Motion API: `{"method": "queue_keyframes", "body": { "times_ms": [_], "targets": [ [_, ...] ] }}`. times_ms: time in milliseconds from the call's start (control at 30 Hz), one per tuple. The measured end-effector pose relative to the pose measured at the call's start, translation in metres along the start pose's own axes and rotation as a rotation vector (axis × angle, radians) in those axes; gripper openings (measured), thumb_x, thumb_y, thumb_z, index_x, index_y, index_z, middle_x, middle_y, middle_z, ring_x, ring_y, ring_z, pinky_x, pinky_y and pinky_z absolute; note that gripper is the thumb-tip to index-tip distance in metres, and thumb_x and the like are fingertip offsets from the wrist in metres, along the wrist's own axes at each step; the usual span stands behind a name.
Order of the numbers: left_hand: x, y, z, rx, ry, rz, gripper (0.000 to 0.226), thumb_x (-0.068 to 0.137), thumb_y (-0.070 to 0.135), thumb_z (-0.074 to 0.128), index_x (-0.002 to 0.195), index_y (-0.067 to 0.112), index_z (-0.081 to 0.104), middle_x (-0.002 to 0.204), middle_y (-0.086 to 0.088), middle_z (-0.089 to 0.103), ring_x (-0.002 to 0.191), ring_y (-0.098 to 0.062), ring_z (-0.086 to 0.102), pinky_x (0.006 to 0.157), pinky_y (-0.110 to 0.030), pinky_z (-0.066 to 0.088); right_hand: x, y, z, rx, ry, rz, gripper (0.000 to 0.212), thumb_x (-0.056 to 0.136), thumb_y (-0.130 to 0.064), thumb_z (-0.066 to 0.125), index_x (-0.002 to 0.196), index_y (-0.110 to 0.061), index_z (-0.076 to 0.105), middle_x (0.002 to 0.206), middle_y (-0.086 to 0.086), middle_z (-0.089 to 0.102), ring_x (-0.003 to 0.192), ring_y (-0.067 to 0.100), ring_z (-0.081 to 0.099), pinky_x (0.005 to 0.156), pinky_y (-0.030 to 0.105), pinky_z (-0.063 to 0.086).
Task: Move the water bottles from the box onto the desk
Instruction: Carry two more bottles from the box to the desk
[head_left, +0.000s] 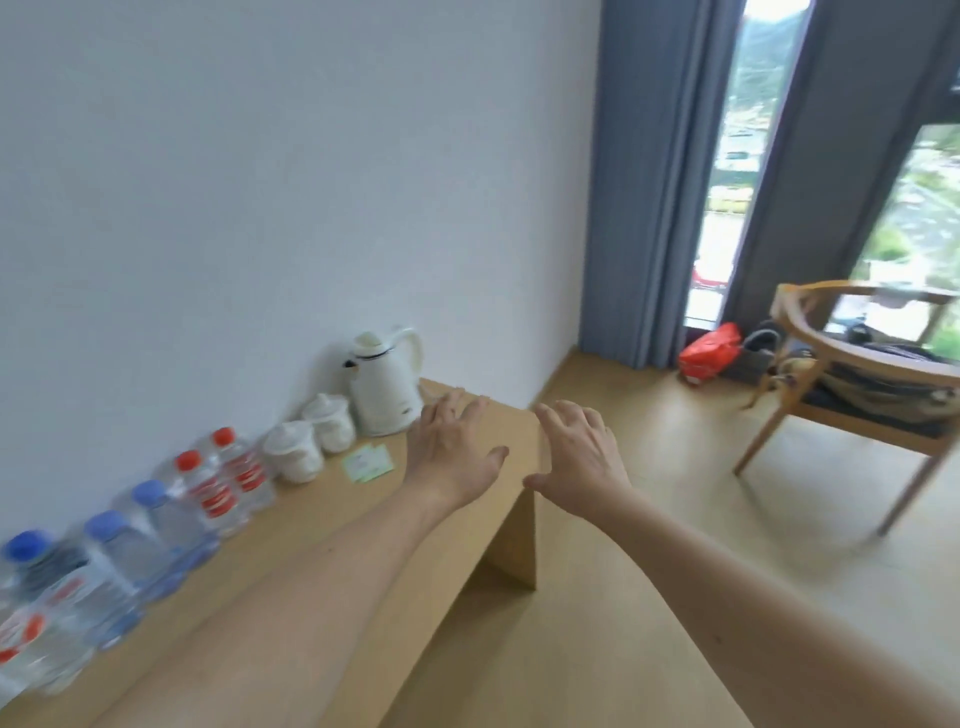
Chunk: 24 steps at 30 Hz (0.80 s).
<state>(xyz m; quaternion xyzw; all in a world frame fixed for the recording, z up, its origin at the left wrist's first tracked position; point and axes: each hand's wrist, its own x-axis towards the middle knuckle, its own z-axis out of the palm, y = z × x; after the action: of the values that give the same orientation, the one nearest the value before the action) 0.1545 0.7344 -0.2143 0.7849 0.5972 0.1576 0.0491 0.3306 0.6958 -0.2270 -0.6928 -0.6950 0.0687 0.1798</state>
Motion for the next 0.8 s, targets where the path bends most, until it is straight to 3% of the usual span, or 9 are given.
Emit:
{"method": "queue_keyframes", "body": {
  "times_ms": [333, 567, 800],
  "targets": [
    [0.056, 0.248, 0.095, -0.102, -0.187, 0.308, 0.076, 0.089, 0.063, 0.058, 0.156, 0.036, 0.034, 0.167, -0.001, 0.026, 0.153, -0.026, 0.021, 0.122, -0.049, 0.026, -0.073, 0.217, -0.088, -0.089, 0.08, 0.412, 0.1, 0.077, -0.05, 0.081, 0.156, -0.028, 0.023, 0.16, 0.009, 0.03, 0.145, 0.032, 0.027, 0.115, 0.045, 0.032],
    [0.069, 0.407, 0.147, -0.196, -0.268, 0.635, 0.073, 0.087, 0.061, 0.064, 0.152, 0.037, 0.039, 0.161, 0.0, 0.036, 0.149, -0.026, 0.029, 0.117, -0.053, 0.03, -0.126, 0.324, -0.13, -0.108, 0.192, 0.709, 0.094, 0.078, -0.044, 0.082, 0.153, -0.029, 0.028, 0.156, 0.006, 0.036, 0.142, 0.029, 0.032, 0.113, 0.044, 0.034],
    [0.096, 0.548, 0.205, -0.25, -0.358, 0.907, 0.077, 0.088, 0.059, 0.065, 0.155, 0.037, 0.033, 0.165, -0.002, 0.03, 0.153, -0.026, 0.022, 0.121, -0.053, 0.025, -0.15, 0.437, -0.163, -0.166, 0.229, 1.002, 0.096, 0.079, -0.049, 0.079, 0.156, -0.03, 0.024, 0.16, 0.009, 0.031, 0.142, 0.031, 0.032, 0.112, 0.045, 0.033]
  ]
}}
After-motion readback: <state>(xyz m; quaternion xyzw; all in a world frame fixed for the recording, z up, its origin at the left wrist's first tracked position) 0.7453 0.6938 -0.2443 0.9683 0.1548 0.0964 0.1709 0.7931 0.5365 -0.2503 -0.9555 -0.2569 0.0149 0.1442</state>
